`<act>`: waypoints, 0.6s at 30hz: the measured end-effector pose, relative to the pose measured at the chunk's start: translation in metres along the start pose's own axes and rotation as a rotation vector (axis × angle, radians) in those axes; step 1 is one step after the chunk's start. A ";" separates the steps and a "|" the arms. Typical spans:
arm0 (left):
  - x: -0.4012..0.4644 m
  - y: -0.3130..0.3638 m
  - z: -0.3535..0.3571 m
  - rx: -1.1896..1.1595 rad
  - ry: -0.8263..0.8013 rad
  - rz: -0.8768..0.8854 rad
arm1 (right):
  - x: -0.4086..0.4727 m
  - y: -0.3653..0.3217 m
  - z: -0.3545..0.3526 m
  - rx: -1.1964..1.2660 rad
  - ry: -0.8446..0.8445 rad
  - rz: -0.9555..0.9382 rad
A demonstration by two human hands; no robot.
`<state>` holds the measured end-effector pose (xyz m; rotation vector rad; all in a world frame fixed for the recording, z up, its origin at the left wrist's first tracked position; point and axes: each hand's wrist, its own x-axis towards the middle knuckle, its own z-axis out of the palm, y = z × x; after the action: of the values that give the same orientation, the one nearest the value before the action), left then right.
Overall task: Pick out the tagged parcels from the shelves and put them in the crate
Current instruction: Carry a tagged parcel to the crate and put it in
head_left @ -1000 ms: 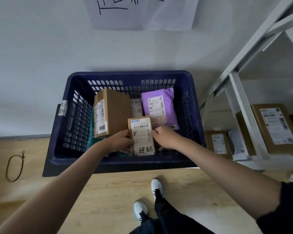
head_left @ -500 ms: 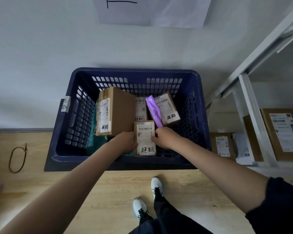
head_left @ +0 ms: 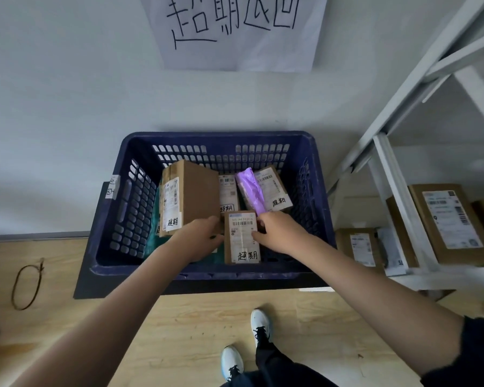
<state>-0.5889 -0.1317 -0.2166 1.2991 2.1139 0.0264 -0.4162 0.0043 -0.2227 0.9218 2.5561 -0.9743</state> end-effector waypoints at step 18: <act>-0.082 0.013 0.005 0.114 0.307 0.137 | -0.094 -0.021 -0.017 -0.040 0.295 -0.144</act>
<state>-0.5520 -0.1925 -0.1741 1.5912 2.3043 0.1759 -0.3578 -0.0407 -0.1588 0.9438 2.9118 -0.8772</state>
